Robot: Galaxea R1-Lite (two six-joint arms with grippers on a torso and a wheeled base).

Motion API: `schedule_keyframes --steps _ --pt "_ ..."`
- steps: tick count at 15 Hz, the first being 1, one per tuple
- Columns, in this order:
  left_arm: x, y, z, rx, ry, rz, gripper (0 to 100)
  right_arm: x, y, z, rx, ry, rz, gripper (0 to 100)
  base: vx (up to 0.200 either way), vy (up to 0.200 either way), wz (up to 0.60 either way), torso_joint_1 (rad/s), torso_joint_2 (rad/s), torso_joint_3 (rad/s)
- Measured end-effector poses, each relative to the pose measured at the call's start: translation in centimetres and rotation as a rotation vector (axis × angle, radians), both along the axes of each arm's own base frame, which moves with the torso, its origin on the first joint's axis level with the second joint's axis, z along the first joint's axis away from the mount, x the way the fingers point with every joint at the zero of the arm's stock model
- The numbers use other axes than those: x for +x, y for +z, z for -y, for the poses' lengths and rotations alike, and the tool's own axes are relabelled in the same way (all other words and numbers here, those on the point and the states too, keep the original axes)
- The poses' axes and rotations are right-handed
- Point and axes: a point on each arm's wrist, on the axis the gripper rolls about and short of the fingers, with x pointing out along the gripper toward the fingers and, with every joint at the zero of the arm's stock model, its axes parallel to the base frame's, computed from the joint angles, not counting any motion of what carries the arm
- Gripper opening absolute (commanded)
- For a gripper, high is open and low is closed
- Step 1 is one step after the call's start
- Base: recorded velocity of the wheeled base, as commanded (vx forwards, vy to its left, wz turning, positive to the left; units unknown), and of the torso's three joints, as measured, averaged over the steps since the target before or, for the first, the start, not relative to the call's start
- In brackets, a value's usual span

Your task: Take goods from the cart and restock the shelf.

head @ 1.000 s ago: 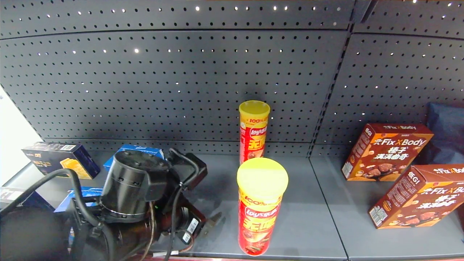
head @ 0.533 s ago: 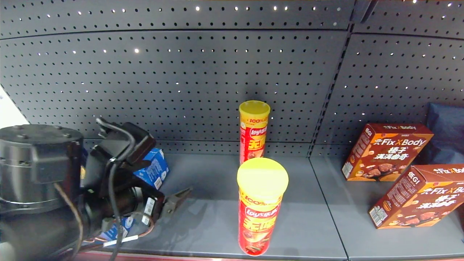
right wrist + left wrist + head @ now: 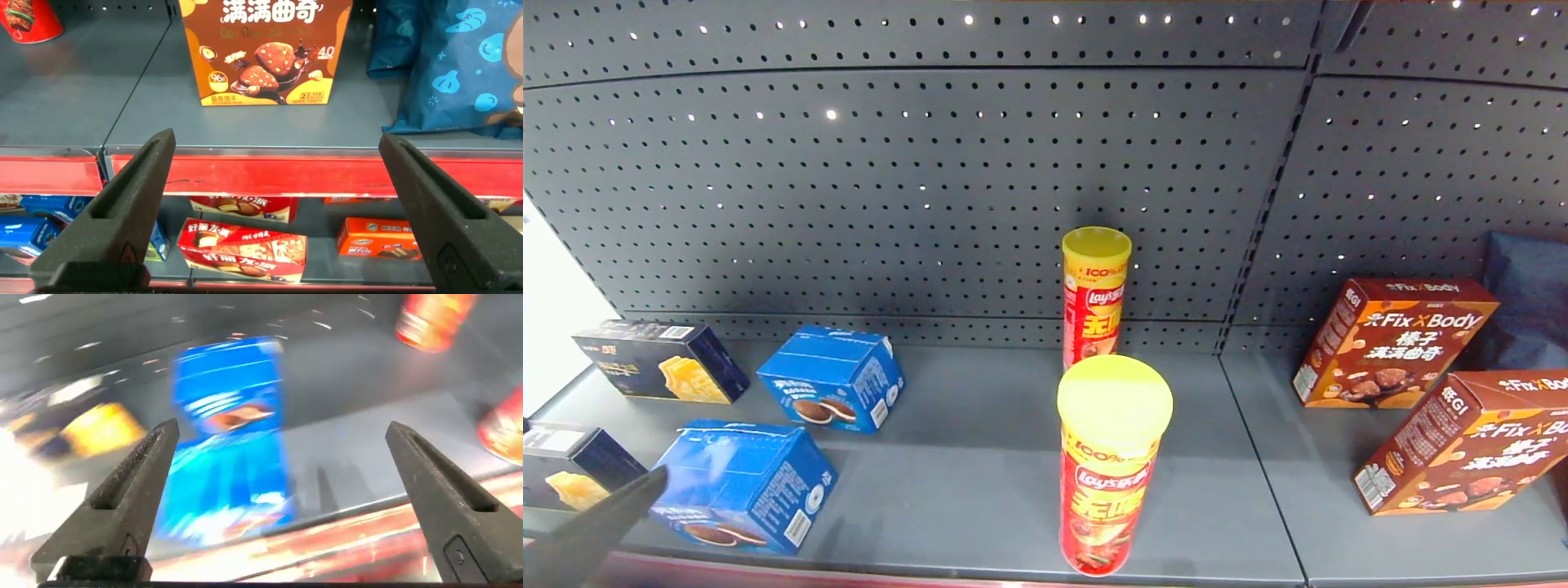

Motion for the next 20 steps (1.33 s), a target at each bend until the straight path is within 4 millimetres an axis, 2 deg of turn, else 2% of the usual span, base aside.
schedule_keyframes --steps 2,4,7,8,11,13,20 --pt "-3.3 -3.0 -1.4 -0.062 0.119 0.049 100 0.0 0.0 0.0 0.000 0.000 0.000 100 0.000 0.000 0.00 0.000 0.00 0.000" --pt "-5.4 -6.7 -1.8 -0.123 0.208 0.076 100 0.0 0.0 0.0 0.000 -0.001 0.000 100 0.000 0.000 0.00 0.000 0.00 0.000" --pt "-6.7 -11.2 -1.9 -0.194 0.275 0.095 100 0.0 0.0 0.0 0.000 0.000 0.000 100 0.000 0.000 0.00 0.000 0.00 0.000" --pt "-6.9 -12.1 -1.8 -0.206 0.275 0.107 100 0.0 0.0 0.0 0.000 -0.001 0.000 100 0.000 0.000 0.00 0.000 0.00 0.000" --pt "-7.1 -13.0 -1.8 -0.137 0.252 0.129 100 0.0 0.0 0.0 0.000 -0.001 0.000 100 0.000 0.000 0.00 0.000 0.00 0.000" --pt "-7.1 -13.1 -1.6 -0.076 0.174 0.147 100 0.0 0.0 0.0 0.000 -0.001 0.000 100 0.000 0.000 0.00 0.000 0.00 0.000" --pt "-7.4 -13.8 -1.5 -0.107 0.180 0.149 100 0.0 0.0 0.0 0.000 0.000 0.000 100 0.000 0.000 0.00 0.000 0.00 0.000"
